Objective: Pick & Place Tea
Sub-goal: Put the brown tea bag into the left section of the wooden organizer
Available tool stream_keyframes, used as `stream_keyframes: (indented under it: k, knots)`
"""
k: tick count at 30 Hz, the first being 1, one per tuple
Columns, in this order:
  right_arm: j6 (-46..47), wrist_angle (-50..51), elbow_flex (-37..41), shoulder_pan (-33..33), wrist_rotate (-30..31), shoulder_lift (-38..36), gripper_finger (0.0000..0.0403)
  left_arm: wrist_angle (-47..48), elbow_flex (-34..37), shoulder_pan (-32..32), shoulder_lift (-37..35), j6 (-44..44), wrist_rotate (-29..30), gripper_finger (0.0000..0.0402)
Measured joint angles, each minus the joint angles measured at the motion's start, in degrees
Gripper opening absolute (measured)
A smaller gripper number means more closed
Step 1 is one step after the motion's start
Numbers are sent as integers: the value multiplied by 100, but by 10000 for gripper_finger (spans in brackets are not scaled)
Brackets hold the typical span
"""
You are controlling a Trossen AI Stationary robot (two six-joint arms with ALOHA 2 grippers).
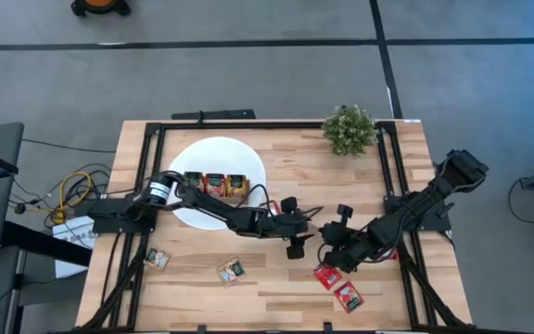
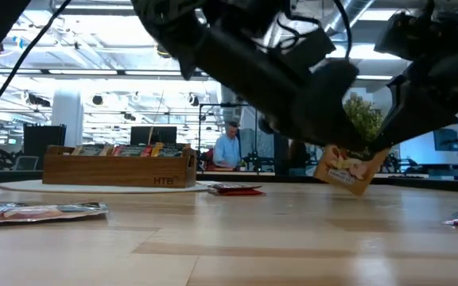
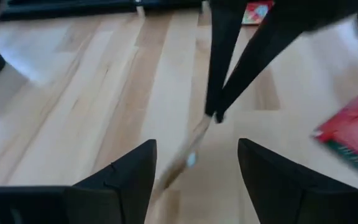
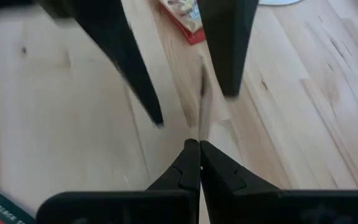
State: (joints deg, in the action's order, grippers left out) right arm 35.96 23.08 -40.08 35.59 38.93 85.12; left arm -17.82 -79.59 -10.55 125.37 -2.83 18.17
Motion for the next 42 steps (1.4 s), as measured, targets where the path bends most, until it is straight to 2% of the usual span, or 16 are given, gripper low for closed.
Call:
stream_keyframes:
  k: [4,7,11,19,22,24,30,35,38,42]
  knots:
    - [-1,-5,-4,0,-6,-88,0,-218,2,-124,141,495,621,213]
    - [-41,-10,-4,0,-23,-85,0,-399,2,-234,139,815,810,190]
    - [-41,-26,-3,0,-63,-72,0,-680,0,-314,137,947,813,137]
    - [-50,-149,-1,-6,-109,-70,0,-576,0,-298,135,863,841,10]
    - [-39,-139,-1,0,-113,-99,8,-455,0,-334,133,950,940,2]
    - [32,-121,1,2,-113,-184,25,-196,2,-402,52,995,1254,1]
    - [195,-108,3,122,143,-582,104,1697,0,-681,-692,611,2252,0]
    - [200,-141,3,374,603,-728,151,3746,65,-806,-1610,-266,2344,0]
    - [200,-178,3,505,757,-719,169,4197,620,-793,-2291,-708,2262,0]
    - [199,-241,3,573,757,-719,181,4339,1785,-756,-3582,-1193,2212,0]
